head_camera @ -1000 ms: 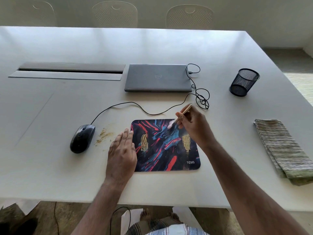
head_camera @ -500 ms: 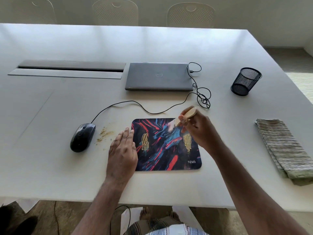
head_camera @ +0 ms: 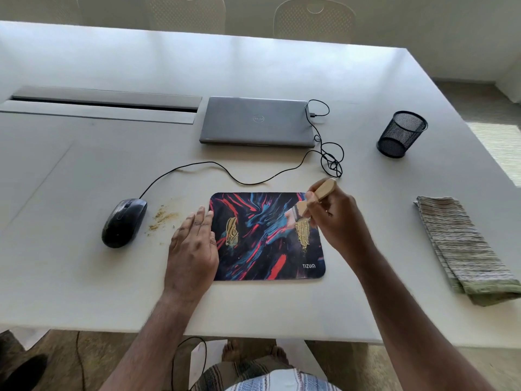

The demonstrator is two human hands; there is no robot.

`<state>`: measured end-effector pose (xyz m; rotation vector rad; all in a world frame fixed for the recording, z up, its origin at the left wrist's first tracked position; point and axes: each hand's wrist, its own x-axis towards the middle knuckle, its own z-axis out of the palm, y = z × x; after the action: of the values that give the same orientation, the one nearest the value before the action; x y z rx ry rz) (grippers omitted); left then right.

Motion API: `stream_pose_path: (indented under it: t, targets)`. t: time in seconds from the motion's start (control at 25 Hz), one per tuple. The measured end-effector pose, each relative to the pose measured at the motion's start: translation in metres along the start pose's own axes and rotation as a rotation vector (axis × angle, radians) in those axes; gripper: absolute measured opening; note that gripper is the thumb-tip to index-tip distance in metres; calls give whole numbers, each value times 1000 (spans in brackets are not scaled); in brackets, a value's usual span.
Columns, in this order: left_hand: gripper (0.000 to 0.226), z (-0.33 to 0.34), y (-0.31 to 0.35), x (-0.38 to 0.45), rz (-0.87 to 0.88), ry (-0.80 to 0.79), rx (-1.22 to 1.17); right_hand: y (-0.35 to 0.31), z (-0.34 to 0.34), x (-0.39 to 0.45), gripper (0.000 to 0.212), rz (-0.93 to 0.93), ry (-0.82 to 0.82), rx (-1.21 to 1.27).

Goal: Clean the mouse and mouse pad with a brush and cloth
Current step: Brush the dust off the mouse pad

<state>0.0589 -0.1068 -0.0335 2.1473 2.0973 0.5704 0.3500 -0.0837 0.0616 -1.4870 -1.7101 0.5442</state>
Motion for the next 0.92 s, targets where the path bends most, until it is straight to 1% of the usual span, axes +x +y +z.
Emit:
stream_pose_path:
  t: [0.08,0.16,0.28,0.36,0.4,0.48,0.56,0.64,0.68,0.72,0.76,0.8,0.84,0.88,0.92]
  targets:
    - [55,-1,0,-1,2,1,3,-6,7,-5,12,7,-69,63]
    - [55,-1,0,-1,3,1,0,-3,14,-11,10,4,-110,-17]
    - [56,-2,1,-1,-5,-3,-3,7,6,-9,11,31,-10,-173]
    - [56,-3,2,-1,-7,-4,2,5,-2,-7,11,17,25,-138]
    - [57,-3,2,-2,-6,-4,1,1,-3,-8,12,6,14,-68]
    - [56,-4,3,-1,-11,1,-10,-7,2,-12,11,11,-68,42]
    - [56,-4,3,-2,-18,14,-14,-8,8,-19,10,29,-141,-17]
    - [56,-4,4,-2,-11,22,-11,-4,9,-21,11,20,-77,-202]
    - [56,-4,4,-1,-10,25,-13,-4,7,-21,10,9,-28,-247]
    - [55,-4,4,-1,-11,24,-12,-6,6,-21,10,-2,-8,-223]
    - [55,-3,3,-1,-10,22,-9,-10,6,-21,10,-14,-24,-134]
    - [55,-3,3,-2,-8,21,-5,-14,8,-22,10,-19,-75,-47]
    - [54,-4,3,-2,-6,21,0,-17,10,-24,11,-28,-136,-17]
    - [54,-4,3,-2,-5,22,2,-18,12,-25,11,-40,-169,-61]
    - [55,-4,4,-1,-7,22,0,-15,12,-26,10,-43,-160,-148]
